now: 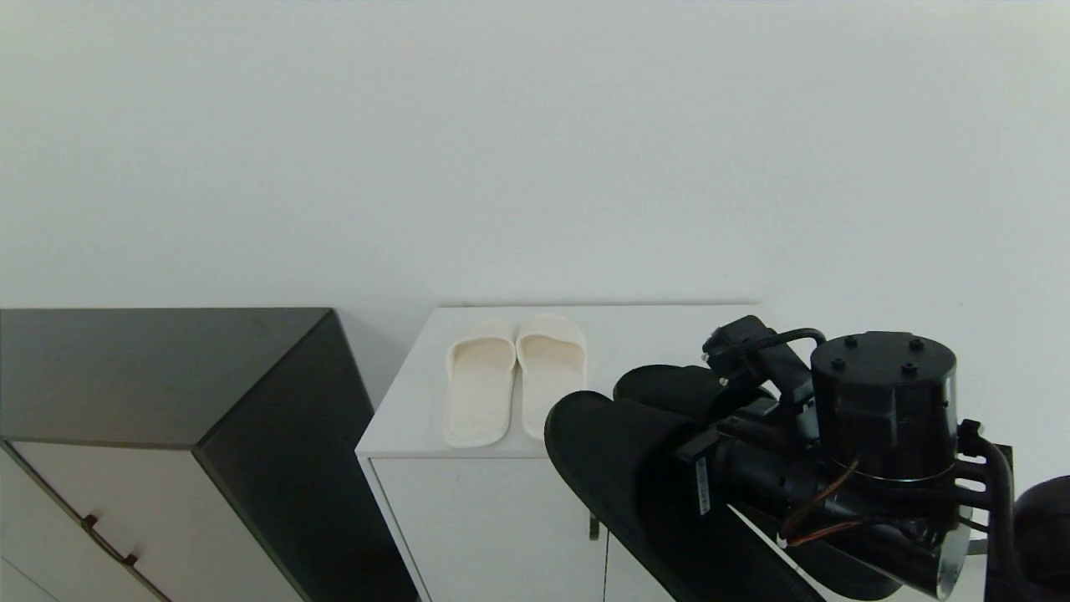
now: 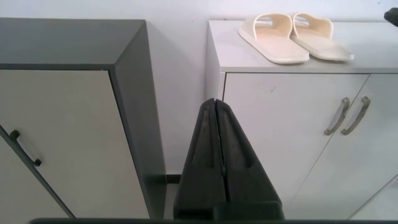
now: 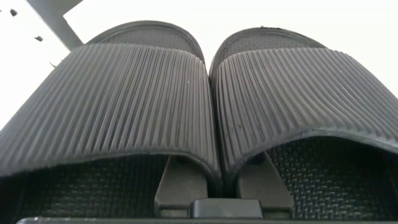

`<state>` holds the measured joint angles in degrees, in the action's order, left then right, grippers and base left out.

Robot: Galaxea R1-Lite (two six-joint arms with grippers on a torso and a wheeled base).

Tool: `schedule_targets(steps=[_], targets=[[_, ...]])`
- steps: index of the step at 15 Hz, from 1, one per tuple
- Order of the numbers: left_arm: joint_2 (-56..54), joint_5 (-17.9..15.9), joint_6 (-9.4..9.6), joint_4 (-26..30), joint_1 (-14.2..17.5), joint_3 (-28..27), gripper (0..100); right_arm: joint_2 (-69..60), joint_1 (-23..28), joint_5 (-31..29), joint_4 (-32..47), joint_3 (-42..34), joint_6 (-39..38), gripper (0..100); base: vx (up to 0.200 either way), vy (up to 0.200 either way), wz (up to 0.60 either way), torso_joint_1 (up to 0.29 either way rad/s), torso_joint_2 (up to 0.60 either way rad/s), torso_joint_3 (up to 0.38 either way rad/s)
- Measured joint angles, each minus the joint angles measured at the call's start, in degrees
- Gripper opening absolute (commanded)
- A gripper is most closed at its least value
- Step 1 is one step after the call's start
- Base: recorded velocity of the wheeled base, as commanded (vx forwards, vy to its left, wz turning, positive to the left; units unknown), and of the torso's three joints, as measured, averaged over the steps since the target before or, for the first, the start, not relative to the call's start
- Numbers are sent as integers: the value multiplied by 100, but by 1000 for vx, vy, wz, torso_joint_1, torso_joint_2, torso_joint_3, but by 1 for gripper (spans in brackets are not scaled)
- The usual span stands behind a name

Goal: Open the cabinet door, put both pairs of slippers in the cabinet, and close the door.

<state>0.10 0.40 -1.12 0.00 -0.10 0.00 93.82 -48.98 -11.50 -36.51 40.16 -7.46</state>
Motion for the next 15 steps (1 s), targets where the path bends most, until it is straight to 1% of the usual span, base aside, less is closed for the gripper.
schedule_targets(steps=[4, 7, 10, 12, 15], targets=[[0, 0, -2, 0, 0, 0, 0, -176, -24, 63, 0, -111, 16, 0, -200, 0, 0, 10, 2, 0], [0, 4, 6, 0, 0, 0, 0, -243, -33, 124, 9, -243, 22, 0, 0, 0, 0, 0, 0, 0], [0, 2, 9, 0, 0, 0, 0, -324, -24, 455, -5, -312, 18, 0, 0, 0, 0, 0, 0, 0], [0, 2, 6, 0, 0, 0, 0, -363, -29, 490, -11, -367, 24, 0, 0, 0, 0, 0, 0, 0], [0, 2, 1, 0, 0, 0, 0, -385, -29, 501, -13, -396, 22, 0, 0, -200, 0, -1, -2, -1]])
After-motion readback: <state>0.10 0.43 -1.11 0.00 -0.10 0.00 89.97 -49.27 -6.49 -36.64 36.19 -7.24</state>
